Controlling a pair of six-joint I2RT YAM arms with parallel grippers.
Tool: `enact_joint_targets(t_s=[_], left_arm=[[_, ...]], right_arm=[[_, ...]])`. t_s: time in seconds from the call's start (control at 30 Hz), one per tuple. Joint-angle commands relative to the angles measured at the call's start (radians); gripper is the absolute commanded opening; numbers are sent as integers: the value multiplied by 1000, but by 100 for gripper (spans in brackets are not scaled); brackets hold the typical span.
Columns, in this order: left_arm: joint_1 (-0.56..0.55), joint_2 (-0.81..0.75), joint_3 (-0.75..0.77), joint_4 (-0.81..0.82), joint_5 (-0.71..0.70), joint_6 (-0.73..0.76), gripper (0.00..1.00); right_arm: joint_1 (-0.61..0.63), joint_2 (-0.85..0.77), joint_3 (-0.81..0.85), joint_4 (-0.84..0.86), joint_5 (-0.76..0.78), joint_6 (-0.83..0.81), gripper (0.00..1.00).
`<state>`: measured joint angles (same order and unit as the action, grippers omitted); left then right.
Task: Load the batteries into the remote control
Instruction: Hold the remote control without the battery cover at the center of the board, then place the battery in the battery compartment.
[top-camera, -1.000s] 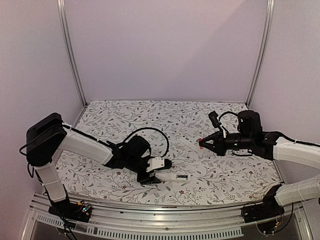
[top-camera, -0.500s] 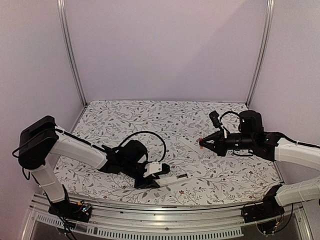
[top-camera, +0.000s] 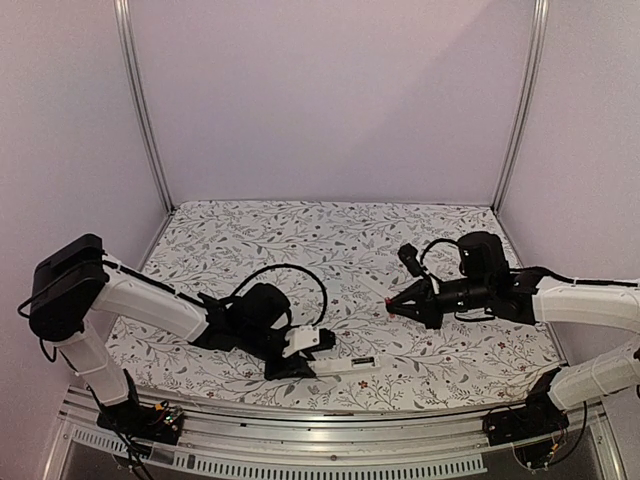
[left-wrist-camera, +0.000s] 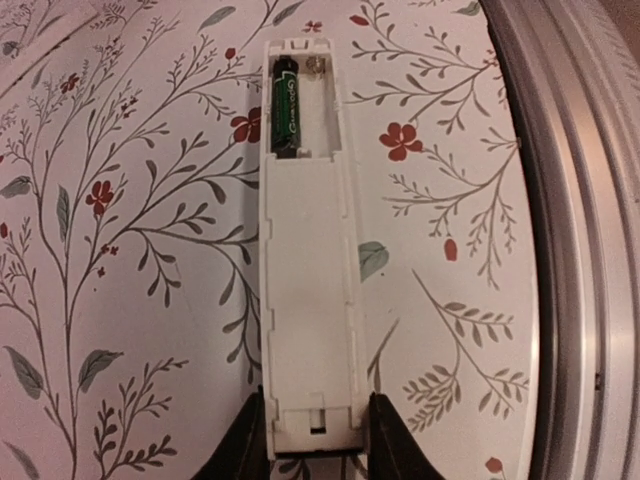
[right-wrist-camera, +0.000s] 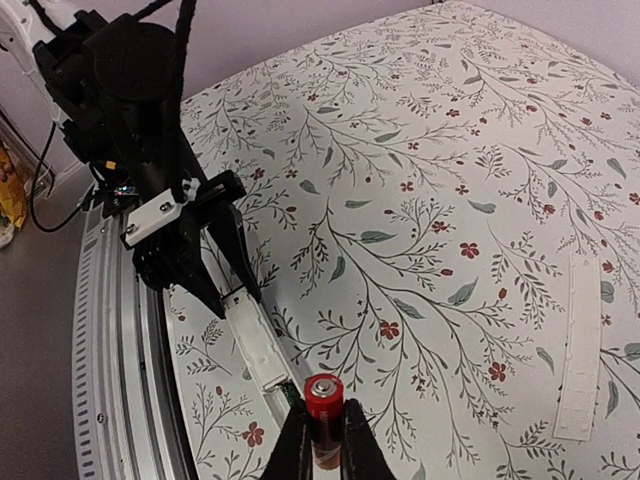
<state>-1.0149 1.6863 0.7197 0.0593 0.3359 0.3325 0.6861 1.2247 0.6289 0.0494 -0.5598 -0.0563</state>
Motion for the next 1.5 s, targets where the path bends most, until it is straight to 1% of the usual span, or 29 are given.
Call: enact_joint_targets(t_s=[0.0, 0.1, 0.23, 0.37, 0.47, 0.6, 0.73, 0.97, 1.1, 1.47], left_arm=[[-19, -24, -1, -29, -15, 5, 30], [-19, -25, 16, -50, -19, 20, 39], [-20, -36, 3, -19, -52, 21, 50], [-20, -88, -51, 53, -85, -8, 58], [-20, -153, -113, 139, -106, -38, 63], [-20, -208, -193, 252, -133, -83, 64], [-27, -216, -207, 293, -137, -113, 64], [-38, -187, -196, 318, -147, -110, 64], [-41, -166, -176, 300, -147, -105, 64], [-46, -157, -166, 286, -147, -89, 64]], right_arm=[[73, 60, 31, -28, 8, -54, 0], [131, 88, 30, -25, 55, -91, 0], [180, 141, 33, 6, 48, -142, 0], [220, 212, 73, 0, 55, -223, 0], [226, 282, 124, -25, 41, -276, 0], [231, 354, 171, -93, 49, -359, 0], [241, 387, 179, -137, 64, -429, 0], [251, 433, 175, -140, 69, -469, 0], [254, 451, 176, -157, 77, -477, 0], [258, 459, 198, -212, 153, -499, 0]])
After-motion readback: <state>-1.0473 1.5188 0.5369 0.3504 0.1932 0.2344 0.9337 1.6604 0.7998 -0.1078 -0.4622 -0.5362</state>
